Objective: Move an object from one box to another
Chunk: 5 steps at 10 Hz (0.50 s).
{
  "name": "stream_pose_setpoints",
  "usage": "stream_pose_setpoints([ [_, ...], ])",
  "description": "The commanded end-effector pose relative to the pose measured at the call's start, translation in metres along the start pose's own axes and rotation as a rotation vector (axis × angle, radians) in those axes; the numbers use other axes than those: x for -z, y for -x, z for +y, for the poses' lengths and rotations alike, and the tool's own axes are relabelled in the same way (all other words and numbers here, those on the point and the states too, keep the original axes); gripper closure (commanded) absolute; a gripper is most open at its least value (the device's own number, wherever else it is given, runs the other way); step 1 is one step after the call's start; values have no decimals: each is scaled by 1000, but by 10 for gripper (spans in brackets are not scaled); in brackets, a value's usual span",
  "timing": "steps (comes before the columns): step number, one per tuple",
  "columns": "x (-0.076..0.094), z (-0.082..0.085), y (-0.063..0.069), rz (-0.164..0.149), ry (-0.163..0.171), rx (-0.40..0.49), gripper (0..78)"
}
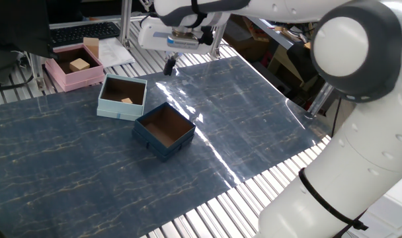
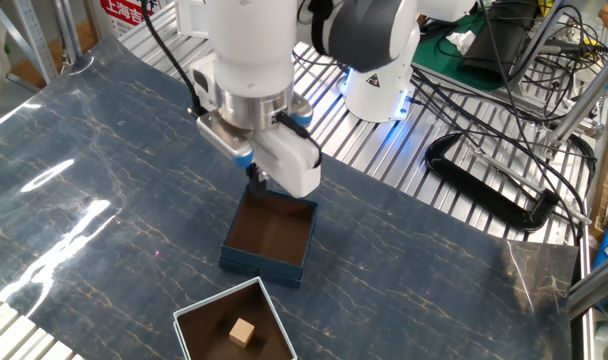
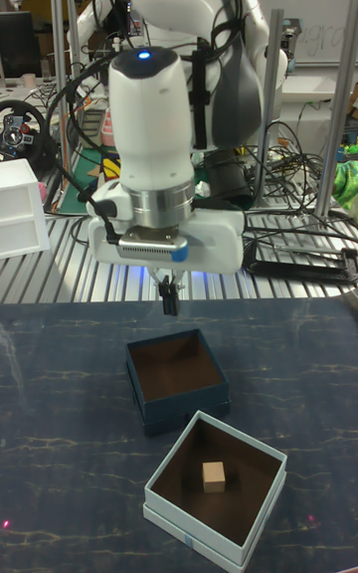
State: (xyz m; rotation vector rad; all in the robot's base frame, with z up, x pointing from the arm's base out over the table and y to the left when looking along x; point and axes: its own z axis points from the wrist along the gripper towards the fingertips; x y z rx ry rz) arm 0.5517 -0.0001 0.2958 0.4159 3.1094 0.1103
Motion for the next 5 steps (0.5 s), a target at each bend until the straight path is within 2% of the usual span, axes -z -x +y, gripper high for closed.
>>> stream_pose_setpoints([
  [1, -6, 1, 4, -42, 7, -8, 776],
  [4, -6, 1, 4, -59, 15, -5, 776],
  [5, -6, 1, 4, -52, 14, -25, 776],
])
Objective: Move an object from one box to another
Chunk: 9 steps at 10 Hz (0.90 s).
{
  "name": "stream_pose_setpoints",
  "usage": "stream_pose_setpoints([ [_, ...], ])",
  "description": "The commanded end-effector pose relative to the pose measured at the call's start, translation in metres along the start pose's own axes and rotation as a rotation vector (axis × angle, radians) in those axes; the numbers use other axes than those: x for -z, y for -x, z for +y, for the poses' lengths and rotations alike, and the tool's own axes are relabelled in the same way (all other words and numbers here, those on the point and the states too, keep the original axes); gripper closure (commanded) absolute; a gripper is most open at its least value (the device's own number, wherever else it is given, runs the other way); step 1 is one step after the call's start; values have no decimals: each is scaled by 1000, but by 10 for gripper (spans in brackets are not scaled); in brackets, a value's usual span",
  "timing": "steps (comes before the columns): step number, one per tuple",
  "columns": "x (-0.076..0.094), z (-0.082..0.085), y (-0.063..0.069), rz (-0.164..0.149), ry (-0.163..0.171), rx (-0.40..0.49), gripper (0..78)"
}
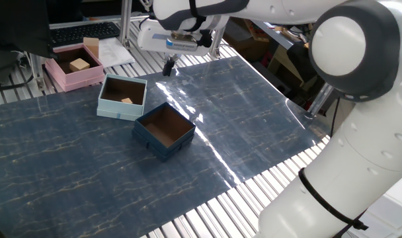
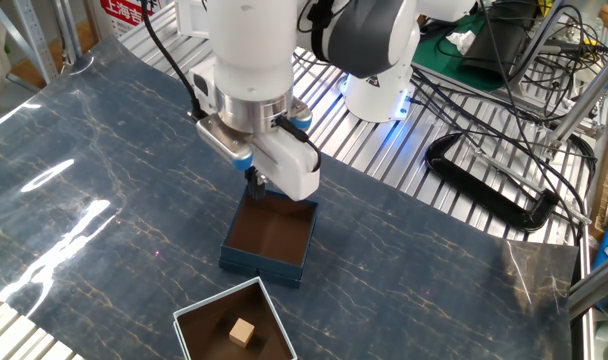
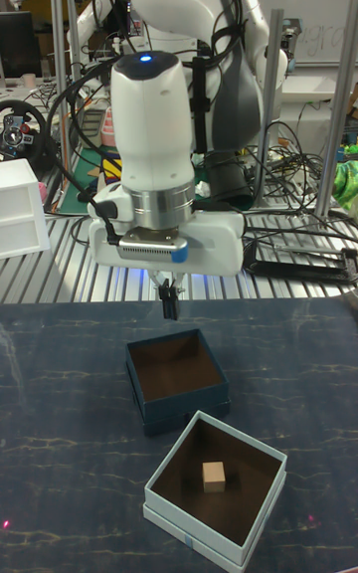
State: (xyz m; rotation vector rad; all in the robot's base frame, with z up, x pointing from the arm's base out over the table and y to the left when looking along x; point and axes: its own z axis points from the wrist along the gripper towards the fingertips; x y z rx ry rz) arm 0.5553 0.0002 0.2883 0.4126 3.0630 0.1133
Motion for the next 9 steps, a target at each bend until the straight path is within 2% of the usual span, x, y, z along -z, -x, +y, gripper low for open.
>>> stream_pose_setpoints([
  [1, 2, 1, 1, -3, 4, -31, 776],
  [6, 2, 1, 1, 4, 4, -98, 776],
  [9, 2, 1, 1, 8, 13, -92, 776],
])
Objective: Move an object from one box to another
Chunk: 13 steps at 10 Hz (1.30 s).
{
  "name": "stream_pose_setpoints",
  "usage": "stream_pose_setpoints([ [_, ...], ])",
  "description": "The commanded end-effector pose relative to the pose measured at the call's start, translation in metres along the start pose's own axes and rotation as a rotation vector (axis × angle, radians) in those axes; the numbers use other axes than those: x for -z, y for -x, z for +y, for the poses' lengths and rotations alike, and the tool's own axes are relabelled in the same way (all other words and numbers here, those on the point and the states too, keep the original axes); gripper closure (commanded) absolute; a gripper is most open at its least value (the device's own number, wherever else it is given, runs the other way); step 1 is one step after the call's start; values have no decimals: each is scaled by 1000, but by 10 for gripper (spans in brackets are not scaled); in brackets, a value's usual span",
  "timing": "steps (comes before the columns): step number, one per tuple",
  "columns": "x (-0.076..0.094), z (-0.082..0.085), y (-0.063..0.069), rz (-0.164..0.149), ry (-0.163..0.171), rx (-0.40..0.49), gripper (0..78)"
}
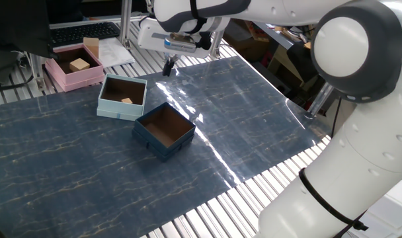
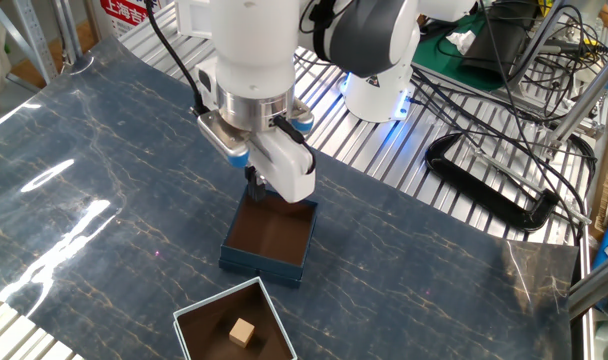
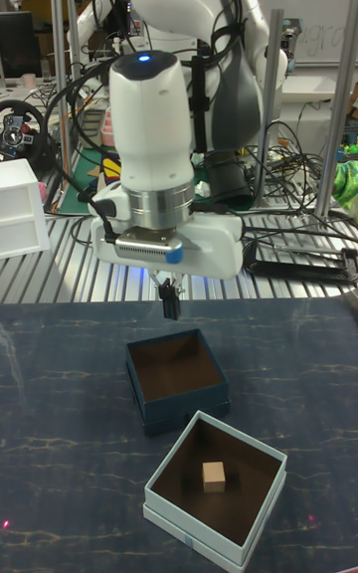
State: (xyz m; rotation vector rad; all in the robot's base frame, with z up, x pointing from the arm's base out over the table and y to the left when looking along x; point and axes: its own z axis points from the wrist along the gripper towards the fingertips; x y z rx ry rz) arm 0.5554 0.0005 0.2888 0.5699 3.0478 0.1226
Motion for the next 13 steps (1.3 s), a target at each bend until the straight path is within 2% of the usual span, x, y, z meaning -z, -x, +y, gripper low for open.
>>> stream_pose_setpoints([
  [1, 1, 0, 1, -1, 9, 20, 776],
  [5, -5, 5, 5, -2, 5, 27, 776],
  [8, -28, 21, 14, -19, -9, 11, 776],
  [13, -58, 38, 24, -23, -16, -1, 776],
])
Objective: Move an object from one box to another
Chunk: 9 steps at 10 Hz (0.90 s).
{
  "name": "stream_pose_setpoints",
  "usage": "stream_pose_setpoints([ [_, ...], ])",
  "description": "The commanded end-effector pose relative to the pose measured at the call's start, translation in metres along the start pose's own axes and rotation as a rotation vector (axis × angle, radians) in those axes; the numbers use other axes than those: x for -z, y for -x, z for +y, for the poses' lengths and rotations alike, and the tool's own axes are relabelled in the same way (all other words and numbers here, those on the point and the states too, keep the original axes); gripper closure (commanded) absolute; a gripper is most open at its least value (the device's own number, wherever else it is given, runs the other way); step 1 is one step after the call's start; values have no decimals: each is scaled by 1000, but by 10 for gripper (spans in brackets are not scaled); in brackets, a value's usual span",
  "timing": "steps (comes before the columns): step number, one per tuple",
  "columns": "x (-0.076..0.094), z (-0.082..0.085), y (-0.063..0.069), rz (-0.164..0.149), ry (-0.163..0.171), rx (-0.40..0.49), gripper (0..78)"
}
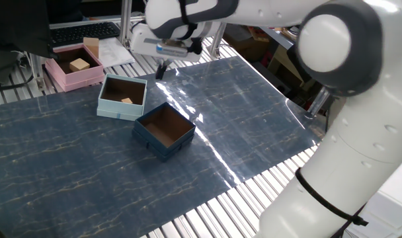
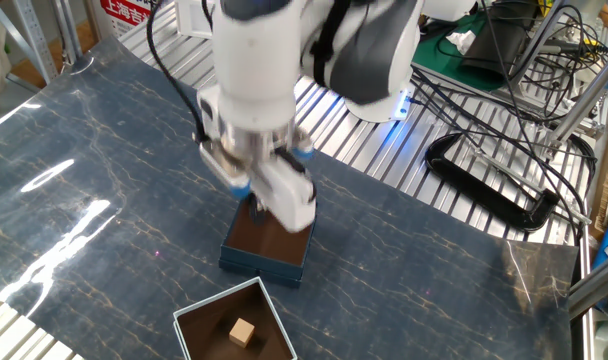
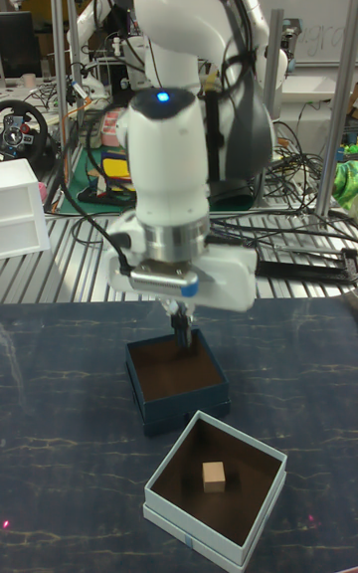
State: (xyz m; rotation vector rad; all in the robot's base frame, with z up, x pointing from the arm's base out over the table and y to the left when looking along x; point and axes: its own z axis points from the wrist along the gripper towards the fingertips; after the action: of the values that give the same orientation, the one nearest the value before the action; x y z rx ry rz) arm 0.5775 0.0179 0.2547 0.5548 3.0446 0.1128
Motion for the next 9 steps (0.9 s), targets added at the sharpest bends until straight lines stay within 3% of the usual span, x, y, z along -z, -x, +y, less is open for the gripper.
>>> stream_pose_setpoints([
  [1, -27, 19, 12, -16, -12, -13, 776],
  [8, -63, 34, 23, -21, -23, -24, 776],
  [9, -69, 40, 30, -21, -29, -26, 776],
])
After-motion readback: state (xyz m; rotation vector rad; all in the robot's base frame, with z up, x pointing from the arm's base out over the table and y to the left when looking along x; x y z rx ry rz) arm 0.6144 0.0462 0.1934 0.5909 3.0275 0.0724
